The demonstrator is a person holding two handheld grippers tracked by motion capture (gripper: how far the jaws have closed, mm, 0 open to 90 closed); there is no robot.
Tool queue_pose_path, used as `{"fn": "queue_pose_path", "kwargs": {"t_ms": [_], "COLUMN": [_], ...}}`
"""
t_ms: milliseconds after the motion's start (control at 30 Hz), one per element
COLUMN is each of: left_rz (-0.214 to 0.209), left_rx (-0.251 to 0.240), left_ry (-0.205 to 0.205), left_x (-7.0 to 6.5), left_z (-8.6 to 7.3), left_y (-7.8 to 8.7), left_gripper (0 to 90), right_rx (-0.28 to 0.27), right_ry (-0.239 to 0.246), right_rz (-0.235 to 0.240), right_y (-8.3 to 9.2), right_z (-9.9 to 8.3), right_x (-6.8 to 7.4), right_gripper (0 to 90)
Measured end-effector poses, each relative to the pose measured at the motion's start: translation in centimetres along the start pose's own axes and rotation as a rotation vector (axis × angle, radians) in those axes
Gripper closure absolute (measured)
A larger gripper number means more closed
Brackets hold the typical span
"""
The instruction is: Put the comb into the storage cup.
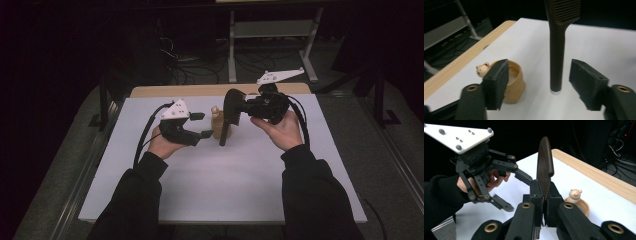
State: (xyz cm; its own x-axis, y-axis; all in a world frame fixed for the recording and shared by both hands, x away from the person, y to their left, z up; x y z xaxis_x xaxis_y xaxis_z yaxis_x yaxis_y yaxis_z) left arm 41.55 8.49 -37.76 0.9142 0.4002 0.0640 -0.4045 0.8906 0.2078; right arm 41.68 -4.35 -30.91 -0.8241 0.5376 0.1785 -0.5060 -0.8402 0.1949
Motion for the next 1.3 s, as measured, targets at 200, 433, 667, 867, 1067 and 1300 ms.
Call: {"fn": "queue_pose_path", "kwargs": {"t_ms": [200, 433, 667, 867, 1067, 1300], "left_rz": [-0.048, -0.040, -0.018, 0.009, 0.041, 0.077], "left_rx": [0.027, 0.036, 0.025, 0.010, -0.002, -0.002], "left_ry": [0.121, 0.125, 0.135, 0.138, 0.134, 0.136], "left_x": [0.1, 0.6, 1.3, 1.9, 2.4, 3.3], "left_z": [-0.9, -2.3, -3.1, -3.6, -4.1, -5.1], "left_y": [0.1, 0.5, 1.5, 2.5, 3.5, 4.8], "left_gripper": [3.1, 0.0, 0.0, 0.0, 0.0, 0.0], "right_rx": [0.007, 0.013, 0.013, 0.002, -0.008, -0.013], "right_ry": [0.015, 0.031, 0.042, 0.048, 0.062, 0.071], "right_rz": [-0.018, -0.027, -0.042, -0.054, -0.070, -0.089], "right_y": [0.5, 0.7, 0.9, 1.3, 1.5, 1.5], "right_z": [0.3, 0.8, 1.4, 2.3, 3.5, 4.7], "right_x": [-0.3, -0.5, -0.8, -1.2, -1.6, -2.2], "right_gripper": [86.0, 86.0, 85.9, 86.0, 86.0, 86.0]}}
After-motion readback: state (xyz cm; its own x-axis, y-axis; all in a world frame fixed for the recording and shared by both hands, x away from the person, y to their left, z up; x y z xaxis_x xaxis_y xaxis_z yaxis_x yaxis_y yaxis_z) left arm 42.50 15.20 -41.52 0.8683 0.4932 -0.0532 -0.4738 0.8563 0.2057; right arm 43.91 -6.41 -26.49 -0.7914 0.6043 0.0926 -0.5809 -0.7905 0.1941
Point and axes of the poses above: each handheld gripper's, and its own axes: y roughly backward along the jaws, z roughly out of its top, x roughly to its left, the point moved 10 cm from there along -y, roughly forward along the jaws, and after that the axes turned 14 degrees about -x, right-handed, at the moved point
